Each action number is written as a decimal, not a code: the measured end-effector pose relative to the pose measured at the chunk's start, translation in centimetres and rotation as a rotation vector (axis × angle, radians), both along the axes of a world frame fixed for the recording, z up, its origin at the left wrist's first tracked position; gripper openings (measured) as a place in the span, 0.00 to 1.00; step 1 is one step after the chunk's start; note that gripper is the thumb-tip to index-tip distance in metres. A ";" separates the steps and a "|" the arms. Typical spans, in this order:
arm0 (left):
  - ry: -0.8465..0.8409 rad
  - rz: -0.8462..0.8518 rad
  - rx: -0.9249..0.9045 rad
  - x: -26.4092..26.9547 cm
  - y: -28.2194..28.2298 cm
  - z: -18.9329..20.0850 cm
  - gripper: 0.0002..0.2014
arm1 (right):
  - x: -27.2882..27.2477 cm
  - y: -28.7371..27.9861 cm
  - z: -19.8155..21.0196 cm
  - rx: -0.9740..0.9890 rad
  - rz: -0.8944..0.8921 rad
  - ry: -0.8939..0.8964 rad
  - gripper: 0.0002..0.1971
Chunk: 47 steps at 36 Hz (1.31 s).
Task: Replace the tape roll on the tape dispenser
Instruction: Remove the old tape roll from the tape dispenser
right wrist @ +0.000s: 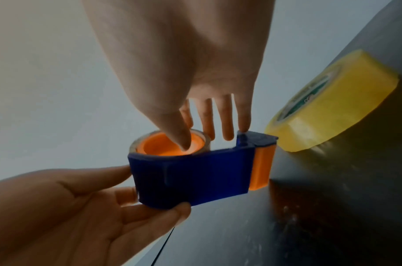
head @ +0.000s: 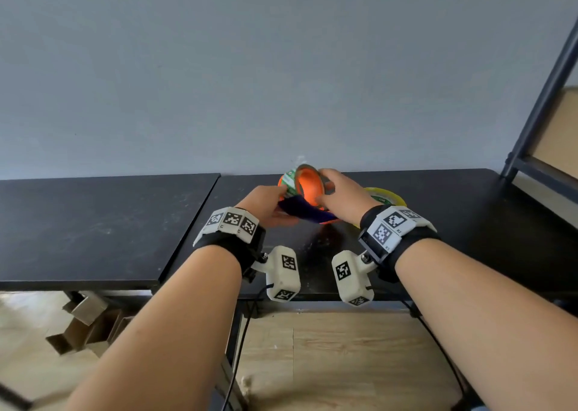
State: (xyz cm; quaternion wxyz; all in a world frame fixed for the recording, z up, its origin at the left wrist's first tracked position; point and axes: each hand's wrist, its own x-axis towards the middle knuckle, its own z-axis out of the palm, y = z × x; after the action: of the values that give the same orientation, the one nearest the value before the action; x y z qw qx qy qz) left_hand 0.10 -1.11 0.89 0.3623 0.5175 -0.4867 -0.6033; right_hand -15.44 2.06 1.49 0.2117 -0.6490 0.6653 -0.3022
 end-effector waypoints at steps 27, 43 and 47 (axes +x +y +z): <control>-0.808 -0.001 -0.240 2.3 -1.2 -2.7 0.12 | 1.6 -2.2 -2.9 -0.032 -0.169 0.262 0.24; -0.867 0.004 -0.352 1.8 -1.4 -3.9 0.27 | 1.8 -2.8 -3.8 0.190 -0.011 -0.006 0.26; -0.723 -0.204 -0.282 1.5 -1.4 -4.1 0.42 | 1.8 -2.8 -3.8 0.161 0.004 0.005 0.19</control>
State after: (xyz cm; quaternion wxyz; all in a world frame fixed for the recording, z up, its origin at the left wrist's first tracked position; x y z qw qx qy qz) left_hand 1.60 -2.49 -3.18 0.1733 0.5906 -0.7097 -0.3426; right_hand -13.66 -0.78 -2.28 0.2621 -0.6322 0.6866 -0.2455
